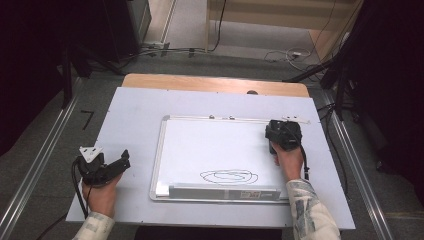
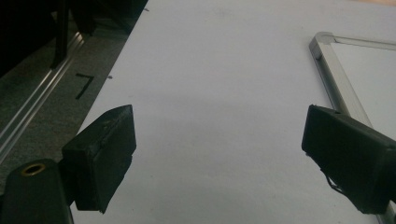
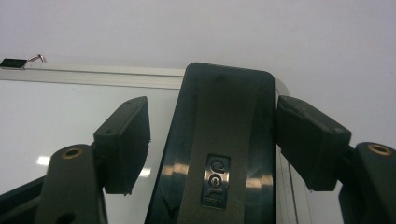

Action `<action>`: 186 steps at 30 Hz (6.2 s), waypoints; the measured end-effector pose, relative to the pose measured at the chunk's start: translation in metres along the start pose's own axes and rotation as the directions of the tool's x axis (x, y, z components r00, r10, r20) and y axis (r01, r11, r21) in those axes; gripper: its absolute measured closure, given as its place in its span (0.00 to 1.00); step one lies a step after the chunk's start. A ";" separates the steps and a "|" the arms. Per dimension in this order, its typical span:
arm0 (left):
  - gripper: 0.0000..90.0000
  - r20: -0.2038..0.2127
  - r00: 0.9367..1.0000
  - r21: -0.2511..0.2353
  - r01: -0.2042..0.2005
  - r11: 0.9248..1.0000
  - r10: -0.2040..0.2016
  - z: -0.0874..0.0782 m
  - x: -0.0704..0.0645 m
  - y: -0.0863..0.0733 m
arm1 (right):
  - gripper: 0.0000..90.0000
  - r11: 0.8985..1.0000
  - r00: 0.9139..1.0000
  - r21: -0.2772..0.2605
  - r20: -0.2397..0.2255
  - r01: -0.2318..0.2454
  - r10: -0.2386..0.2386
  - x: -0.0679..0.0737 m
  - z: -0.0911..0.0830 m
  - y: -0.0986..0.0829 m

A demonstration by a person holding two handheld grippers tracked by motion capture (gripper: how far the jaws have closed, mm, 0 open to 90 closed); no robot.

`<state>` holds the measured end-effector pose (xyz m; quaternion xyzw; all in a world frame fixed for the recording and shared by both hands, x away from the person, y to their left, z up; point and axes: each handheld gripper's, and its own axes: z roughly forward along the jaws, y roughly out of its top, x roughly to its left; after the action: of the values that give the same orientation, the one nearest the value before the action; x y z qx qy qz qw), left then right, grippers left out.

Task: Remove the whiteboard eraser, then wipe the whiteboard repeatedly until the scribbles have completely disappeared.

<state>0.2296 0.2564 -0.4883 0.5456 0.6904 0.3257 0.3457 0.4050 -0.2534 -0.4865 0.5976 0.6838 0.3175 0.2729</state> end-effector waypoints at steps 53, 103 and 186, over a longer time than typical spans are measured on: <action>0.11 0.006 1.000 0.020 0.017 1.000 -0.017 0.002 0.000 -0.001 | 0.43 0.999 1.000 0.016 -0.003 0.031 -0.031 0.000 0.005 0.003; 0.11 0.010 0.999 0.013 0.033 0.999 -0.033 -0.001 0.002 0.000 | 0.43 0.995 0.988 -0.064 -0.135 0.073 -0.081 0.003 -0.074 -0.008; 0.11 0.009 0.999 0.014 0.038 0.999 -0.038 -0.001 0.002 -0.001 | 0.43 0.950 0.894 -0.055 -0.323 0.309 -0.310 0.042 -0.073 -0.057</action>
<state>0.2283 0.2583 -0.4889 0.5364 0.7013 0.3118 0.3511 0.3073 -0.2241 -0.4820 0.4198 0.8054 0.3658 0.2031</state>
